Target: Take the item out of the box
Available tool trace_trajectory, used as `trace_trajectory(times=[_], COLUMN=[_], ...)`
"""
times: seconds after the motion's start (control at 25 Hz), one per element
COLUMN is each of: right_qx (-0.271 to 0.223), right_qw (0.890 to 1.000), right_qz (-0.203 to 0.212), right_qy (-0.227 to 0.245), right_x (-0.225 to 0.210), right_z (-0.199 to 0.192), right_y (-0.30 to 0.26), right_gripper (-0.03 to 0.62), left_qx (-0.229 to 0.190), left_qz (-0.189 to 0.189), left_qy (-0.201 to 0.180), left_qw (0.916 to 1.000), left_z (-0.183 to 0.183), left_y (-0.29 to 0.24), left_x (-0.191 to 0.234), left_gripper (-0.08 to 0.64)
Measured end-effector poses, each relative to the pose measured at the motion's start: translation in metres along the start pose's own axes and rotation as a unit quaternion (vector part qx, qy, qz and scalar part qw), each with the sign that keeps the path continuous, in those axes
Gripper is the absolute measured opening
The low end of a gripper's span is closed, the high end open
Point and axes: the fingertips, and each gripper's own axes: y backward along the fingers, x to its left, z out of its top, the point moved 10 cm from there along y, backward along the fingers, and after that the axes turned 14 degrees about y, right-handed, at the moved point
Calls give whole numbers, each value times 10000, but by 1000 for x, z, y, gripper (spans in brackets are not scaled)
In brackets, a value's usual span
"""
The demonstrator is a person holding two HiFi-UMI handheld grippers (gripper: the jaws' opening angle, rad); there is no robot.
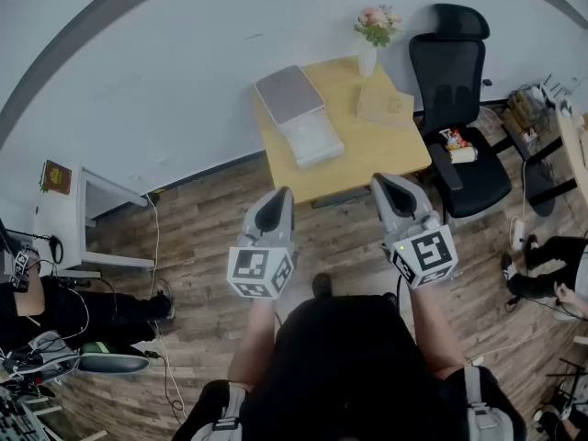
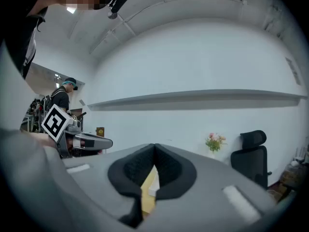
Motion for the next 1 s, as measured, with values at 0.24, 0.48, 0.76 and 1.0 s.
trace_trajectory(times=[0.24, 0.48, 0.76, 1.0], right_qx=[168, 312, 766, 850], right_qw=[9997, 9987, 9958, 9963], right_qz=[109, -70, -362, 143], right_qy=[101, -402, 332, -12], right_x=[8, 19, 43, 39], right_z=[-4, -11, -21, -37], right_y=[-15, -24, -26, -32], right_gripper=[2, 2, 2, 2], left_qx=[33, 129, 415, 611], left_qz=[-26, -122, -262, -174], left_qy=[-1, -55, -91, -55], left_qw=[10000, 9998, 9988, 9980], left_z=[-2, -1, -10, -22], left_y=[-4, -2, -11, -22], left_x=[13, 28, 39, 40], left_gripper=[11, 11, 11, 11])
